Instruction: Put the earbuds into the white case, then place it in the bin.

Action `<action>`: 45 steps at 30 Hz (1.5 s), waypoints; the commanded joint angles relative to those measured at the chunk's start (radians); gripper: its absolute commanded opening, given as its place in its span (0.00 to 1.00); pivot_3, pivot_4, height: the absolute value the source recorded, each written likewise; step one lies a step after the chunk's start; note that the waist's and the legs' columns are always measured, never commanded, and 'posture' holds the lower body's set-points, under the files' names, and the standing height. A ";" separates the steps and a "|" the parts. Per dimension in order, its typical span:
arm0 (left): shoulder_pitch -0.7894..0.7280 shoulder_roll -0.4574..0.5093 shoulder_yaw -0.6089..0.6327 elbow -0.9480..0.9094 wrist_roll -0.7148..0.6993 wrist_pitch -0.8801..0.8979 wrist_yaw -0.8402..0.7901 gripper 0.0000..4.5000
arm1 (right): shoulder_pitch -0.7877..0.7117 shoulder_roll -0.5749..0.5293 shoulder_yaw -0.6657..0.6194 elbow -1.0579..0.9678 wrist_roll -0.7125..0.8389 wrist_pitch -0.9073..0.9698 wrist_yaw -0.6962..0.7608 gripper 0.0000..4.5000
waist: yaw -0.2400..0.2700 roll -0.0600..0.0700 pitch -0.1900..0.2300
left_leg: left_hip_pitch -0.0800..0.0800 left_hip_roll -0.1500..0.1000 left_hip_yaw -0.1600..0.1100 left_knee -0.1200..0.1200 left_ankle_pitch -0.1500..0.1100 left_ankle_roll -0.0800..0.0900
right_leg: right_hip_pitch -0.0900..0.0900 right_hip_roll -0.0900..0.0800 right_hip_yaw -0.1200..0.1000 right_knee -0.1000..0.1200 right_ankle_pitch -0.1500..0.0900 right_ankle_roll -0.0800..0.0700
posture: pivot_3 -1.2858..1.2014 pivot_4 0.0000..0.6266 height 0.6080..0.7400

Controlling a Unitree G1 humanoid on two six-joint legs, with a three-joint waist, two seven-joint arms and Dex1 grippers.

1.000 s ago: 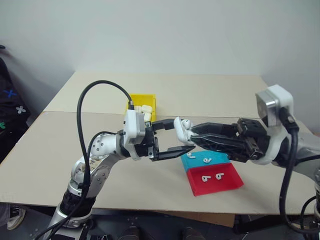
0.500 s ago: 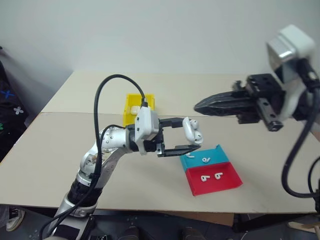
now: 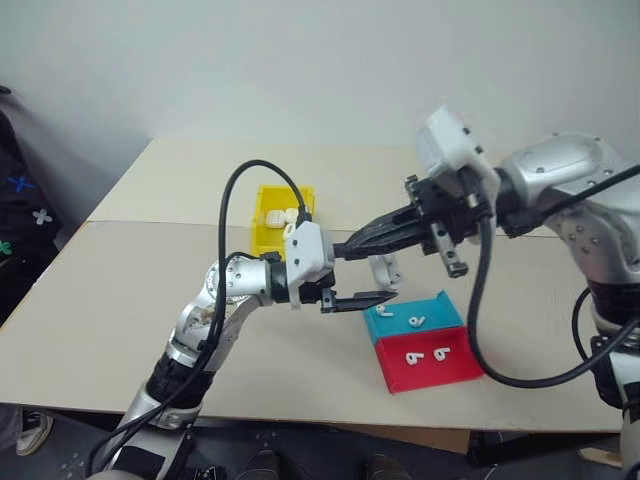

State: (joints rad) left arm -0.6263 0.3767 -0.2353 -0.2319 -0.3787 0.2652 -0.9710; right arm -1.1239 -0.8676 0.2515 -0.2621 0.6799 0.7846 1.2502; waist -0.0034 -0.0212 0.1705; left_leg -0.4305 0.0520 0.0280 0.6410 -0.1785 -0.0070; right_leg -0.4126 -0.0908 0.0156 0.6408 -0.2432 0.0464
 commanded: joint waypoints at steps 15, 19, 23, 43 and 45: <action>0.025 -0.017 0.035 -0.030 -0.001 -0.056 -0.001 0.62 | 0.069 -0.014 -0.097 0.022 -0.150 -0.170 0.067 0.01 | -0.001 0.000 0.000 | 0.000 0.000 0.000 0.001 0.000 0.000 | 0.000 0.000 0.000 0.001 0.000 0.000 | 0.52 0.24 1.00; 0.039 -0.028 0.057 -0.040 -0.019 -0.079 0.004 0.62 | 0.059 0.030 -0.225 0.068 -0.078 -0.177 0.036 0.01 | 0.000 0.000 0.000 | 0.001 0.000 0.000 0.001 0.000 0.000 | 0.000 0.000 0.000 0.001 0.000 0.000 | 0.52 0.24 1.00; 0.031 -0.045 0.101 -0.090 -0.025 -0.008 0.115 0.62 | 0.073 0.070 -0.392 0.099 0.007 -0.171 -0.058 0.01 | 0.001 0.000 0.000 | 0.001 0.000 0.000 0.001 0.000 0.000 | 0.001 0.000 0.000 0.001 0.000 0.000 | 0.52 0.24 1.00; -0.265 -0.122 0.164 0.451 0.418 0.183 0.836 0.62 | 0.509 0.076 -0.407 -0.020 -0.097 -0.067 -0.418 0.01 | 0.004 -0.001 0.000 | 0.006 -0.001 -0.001 0.001 0.001 0.000 | 0.006 0.000 0.000 0.000 -0.001 0.005 | 0.52 0.24 1.00; -0.301 -0.138 0.153 0.559 0.444 0.167 0.860 0.62 | 0.507 0.076 -0.397 -0.017 -0.108 -0.056 -0.433 0.01 | 0.006 -0.001 0.000 | 0.005 -0.001 -0.001 0.001 0.001 0.001 | 0.006 0.000 0.000 0.000 0.001 0.001 | 0.52 0.24 1.00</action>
State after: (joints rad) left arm -0.8828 0.2483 -0.0704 0.2720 0.0340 0.4662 -0.1388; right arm -0.6024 -0.7760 -0.1392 -0.2665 0.5822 0.7204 0.8355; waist 0.0025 -0.0220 0.1703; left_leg -0.4259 0.0505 0.0274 0.6416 -0.1779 -0.0063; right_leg -0.4062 -0.0912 0.0154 0.6400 -0.2423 0.0479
